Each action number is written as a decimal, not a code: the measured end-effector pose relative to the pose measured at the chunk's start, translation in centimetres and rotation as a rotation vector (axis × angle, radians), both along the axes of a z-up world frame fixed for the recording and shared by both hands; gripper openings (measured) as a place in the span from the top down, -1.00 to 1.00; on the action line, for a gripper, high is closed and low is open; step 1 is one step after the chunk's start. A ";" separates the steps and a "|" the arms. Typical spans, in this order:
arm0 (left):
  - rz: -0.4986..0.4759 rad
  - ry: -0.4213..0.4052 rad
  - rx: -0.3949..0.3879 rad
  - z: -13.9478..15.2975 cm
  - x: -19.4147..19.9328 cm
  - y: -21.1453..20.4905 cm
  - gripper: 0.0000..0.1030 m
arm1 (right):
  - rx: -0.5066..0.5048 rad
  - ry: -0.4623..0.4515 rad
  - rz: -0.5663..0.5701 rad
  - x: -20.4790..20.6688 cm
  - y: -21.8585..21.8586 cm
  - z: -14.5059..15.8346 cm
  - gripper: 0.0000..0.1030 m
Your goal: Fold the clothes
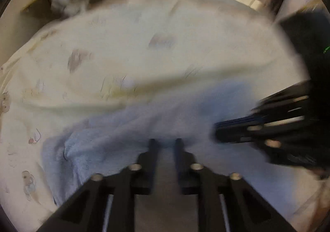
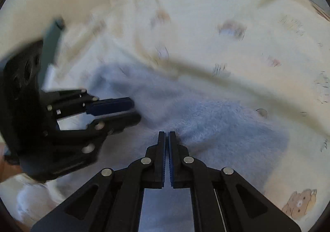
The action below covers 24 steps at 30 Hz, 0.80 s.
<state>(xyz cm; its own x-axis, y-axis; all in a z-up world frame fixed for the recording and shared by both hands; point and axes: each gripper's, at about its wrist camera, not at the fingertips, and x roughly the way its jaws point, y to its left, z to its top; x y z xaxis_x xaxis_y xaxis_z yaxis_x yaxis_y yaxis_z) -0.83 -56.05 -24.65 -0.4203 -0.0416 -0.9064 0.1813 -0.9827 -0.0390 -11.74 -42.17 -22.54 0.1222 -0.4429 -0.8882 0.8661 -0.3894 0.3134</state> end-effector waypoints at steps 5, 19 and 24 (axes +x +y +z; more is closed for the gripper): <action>0.131 0.038 -0.076 -0.2 -1.1 -5.1 0.95 | 0.110 0.181 -0.134 -5.5 1.7 -1.0 1.00; -0.072 0.059 0.086 -1.6 5.1 3.5 0.81 | 0.087 -0.013 0.050 5.1 8.0 -1.7 1.00; 0.118 0.085 0.189 -1.2 9.5 -1.2 0.91 | 0.142 -0.006 -0.076 2.4 15.2 -1.6 1.00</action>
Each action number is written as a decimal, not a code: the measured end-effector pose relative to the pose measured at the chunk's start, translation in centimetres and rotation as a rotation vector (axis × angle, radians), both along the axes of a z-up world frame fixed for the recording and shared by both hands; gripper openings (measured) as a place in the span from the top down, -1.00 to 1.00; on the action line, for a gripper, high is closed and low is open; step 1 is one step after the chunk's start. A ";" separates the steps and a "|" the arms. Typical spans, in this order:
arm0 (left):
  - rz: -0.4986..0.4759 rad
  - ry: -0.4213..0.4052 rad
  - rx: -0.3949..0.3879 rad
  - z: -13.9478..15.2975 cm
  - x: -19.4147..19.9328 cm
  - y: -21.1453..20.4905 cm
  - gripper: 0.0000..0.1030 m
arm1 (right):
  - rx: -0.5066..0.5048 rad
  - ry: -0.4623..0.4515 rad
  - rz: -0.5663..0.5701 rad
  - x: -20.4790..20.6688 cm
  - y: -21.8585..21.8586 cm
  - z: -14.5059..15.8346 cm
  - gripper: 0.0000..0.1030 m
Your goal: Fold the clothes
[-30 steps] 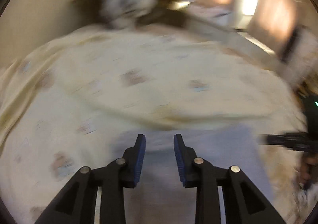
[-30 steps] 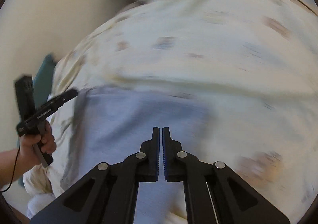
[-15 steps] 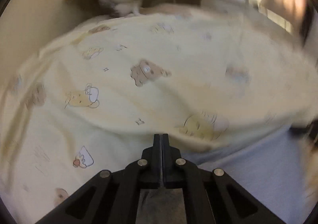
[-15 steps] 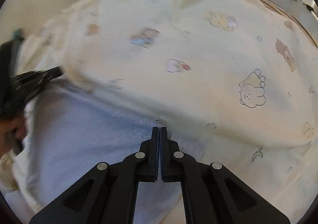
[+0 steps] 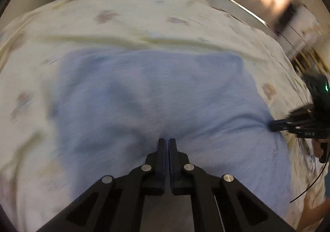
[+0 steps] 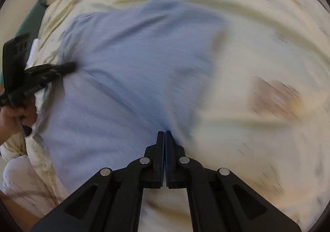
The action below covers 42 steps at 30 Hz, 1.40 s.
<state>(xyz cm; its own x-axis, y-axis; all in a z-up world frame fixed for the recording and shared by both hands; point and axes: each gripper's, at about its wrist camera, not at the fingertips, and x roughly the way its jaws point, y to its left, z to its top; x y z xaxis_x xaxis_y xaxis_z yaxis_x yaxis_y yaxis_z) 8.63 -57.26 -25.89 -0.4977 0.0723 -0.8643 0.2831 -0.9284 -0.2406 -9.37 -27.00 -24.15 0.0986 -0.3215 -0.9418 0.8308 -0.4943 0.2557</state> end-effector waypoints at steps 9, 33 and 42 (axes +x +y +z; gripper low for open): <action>-0.036 0.038 0.158 1.0 1.8 6.2 0.55 | -0.217 -0.188 -0.025 7.9 -2.1 2.0 0.88; 0.155 -0.224 -0.023 1.7 8.6 14.4 0.03 | 0.020 0.178 -0.004 18.2 7.4 4.8 0.81; 0.195 -0.136 -0.010 6.8 15.3 16.3 0.03 | -0.075 0.294 -0.034 22.6 7.4 10.1 0.59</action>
<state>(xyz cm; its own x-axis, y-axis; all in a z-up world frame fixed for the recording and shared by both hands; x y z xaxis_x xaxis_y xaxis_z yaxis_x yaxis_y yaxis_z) 23.93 -41.00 -19.06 -0.3804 -0.0229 -0.9245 0.4868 -0.8549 -0.1792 13.24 -19.62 -14.02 -0.1868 -0.3893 -0.9020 0.8577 -0.5123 0.0435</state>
